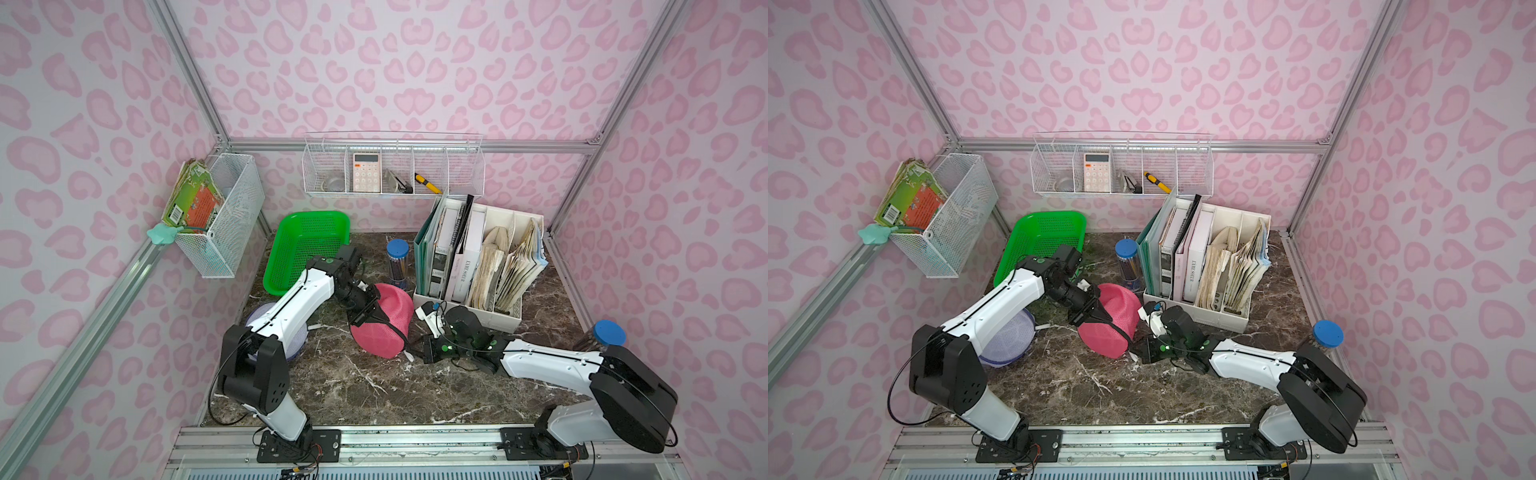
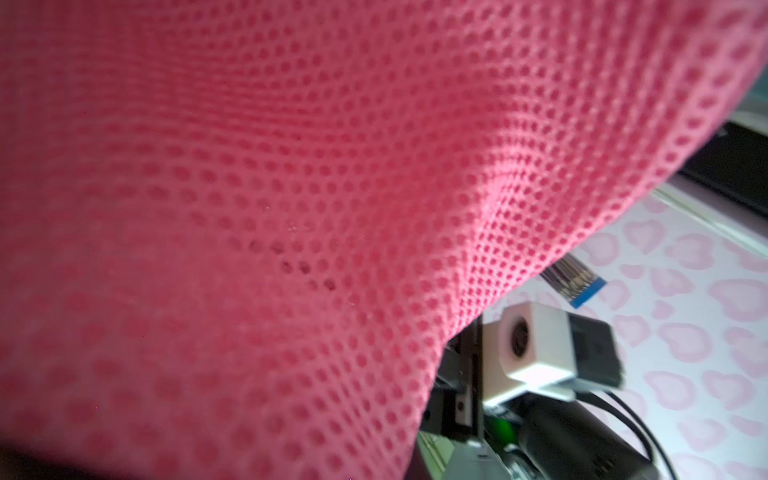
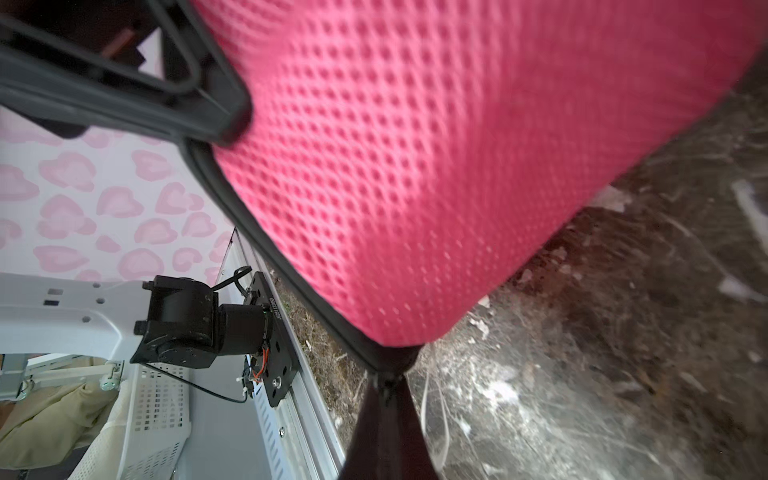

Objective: Turn the laundry bag inside out
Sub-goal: Zip the zipper on the laundry bag.

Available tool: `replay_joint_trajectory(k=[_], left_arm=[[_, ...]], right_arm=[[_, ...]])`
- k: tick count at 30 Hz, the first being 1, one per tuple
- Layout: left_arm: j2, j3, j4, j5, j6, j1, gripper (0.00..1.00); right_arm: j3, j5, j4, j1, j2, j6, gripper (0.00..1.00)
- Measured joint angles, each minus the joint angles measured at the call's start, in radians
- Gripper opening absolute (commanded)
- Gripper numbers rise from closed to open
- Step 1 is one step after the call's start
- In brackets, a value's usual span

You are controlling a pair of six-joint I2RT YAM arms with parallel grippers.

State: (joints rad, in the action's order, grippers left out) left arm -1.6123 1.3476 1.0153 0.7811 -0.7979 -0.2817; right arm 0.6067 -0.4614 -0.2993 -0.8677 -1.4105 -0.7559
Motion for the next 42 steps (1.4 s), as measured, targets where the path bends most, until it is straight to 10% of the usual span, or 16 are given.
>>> replay_joint_trajectory(k=[19,25,30,42], left_arm=[[0.163,-0.298,-0.448,0.317,-0.414,0.181,0.00],[0.137,-0.162,-0.331,0.276,-0.296,0.169,0.00],[0.116,-0.145,-0.230,0.227,-0.211,0.143,0.00],[0.102,-0.144,-0.177,0.196,-0.164,0.107,0.00]], right_arm=[[-0.083,-0.041,-0.235,0.024,-0.034,-0.035,0.02],[-0.055,0.023,-0.091,0.002,0.034,0.000,0.48],[0.023,0.223,0.031,-0.082,0.121,0.112,0.64],[0.213,0.457,0.057,-0.129,-0.039,0.359,0.47]])
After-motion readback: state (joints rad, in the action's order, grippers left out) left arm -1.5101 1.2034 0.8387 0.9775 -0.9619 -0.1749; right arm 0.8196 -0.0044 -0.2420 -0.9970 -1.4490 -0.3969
